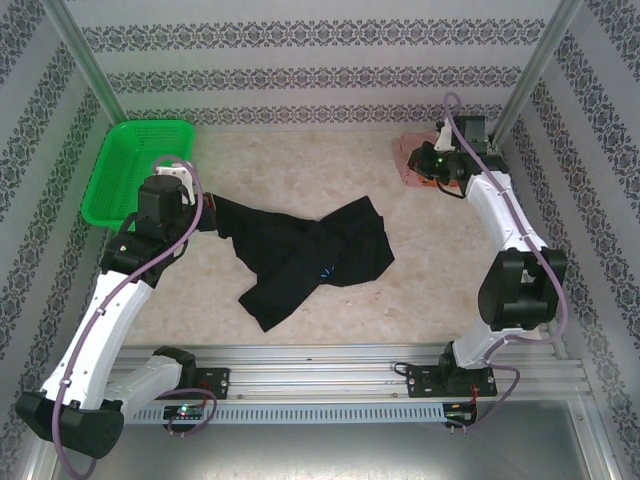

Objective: Fold and stack the t-shirts

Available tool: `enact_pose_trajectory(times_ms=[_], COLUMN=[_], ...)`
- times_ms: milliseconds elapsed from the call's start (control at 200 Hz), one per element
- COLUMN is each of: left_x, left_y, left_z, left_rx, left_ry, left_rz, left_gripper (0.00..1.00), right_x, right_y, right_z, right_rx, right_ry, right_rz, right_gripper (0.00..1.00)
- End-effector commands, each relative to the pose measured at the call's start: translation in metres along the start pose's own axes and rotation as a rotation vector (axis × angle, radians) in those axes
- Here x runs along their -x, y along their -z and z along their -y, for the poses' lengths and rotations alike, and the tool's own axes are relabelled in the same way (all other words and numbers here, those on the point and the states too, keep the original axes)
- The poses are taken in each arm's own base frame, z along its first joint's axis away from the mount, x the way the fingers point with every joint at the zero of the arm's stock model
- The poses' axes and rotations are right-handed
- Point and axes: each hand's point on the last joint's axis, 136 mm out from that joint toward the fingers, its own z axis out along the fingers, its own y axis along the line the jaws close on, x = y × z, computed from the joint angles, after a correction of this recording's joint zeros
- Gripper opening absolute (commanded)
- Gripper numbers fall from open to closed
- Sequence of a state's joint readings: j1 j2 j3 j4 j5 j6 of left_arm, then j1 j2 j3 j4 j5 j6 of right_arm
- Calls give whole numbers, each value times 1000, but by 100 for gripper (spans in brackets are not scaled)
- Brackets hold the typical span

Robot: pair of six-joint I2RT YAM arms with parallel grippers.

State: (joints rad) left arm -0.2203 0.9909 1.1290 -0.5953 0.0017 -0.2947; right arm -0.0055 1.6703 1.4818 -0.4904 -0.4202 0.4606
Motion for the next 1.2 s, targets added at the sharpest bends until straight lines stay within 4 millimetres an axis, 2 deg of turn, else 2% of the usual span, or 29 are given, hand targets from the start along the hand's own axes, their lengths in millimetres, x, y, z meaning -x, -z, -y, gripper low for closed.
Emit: enact_pose_trajectory(times_ms=[0, 25, 55, 150, 320, 525, 854, 1024, 1194], left_x=[0, -4, -7, -14, -22, -26, -36, -41, -45], left_y=[2, 0, -2, -7, -13, -17, -23, -22, -20], left_z=[5, 6, 8, 11, 15, 15, 14, 14, 12], left_rx=[-44, -53, -64, -91, -110, -109, -109, -113, -112], left_ry=[6, 14, 24, 44, 46, 44, 52, 53, 44], left_rz=[3, -5, -11, -27, -54, -73, -102, -115, -124], left_gripper=[0, 0, 0, 0, 0, 0, 0, 0, 0], right_x=[-33, -38, -45, -62, -86, -93, -101, -104, -104], right_y=[-22, -29, -37, -63, -110, -149, -176, -191, -196], right_z=[7, 8, 10, 9, 9, 21, 38, 37, 44], right_rx=[33, 33, 21, 12, -73, -179, -385, -414, -472], right_ry=[-20, -21, -20, 2, 89, 177, 289, 308, 329], right_rz=[-161, -177, -199, -270, -383, -412, -437, -429, -420], right_gripper=[24, 35, 41, 50, 51, 49, 47, 48, 47])
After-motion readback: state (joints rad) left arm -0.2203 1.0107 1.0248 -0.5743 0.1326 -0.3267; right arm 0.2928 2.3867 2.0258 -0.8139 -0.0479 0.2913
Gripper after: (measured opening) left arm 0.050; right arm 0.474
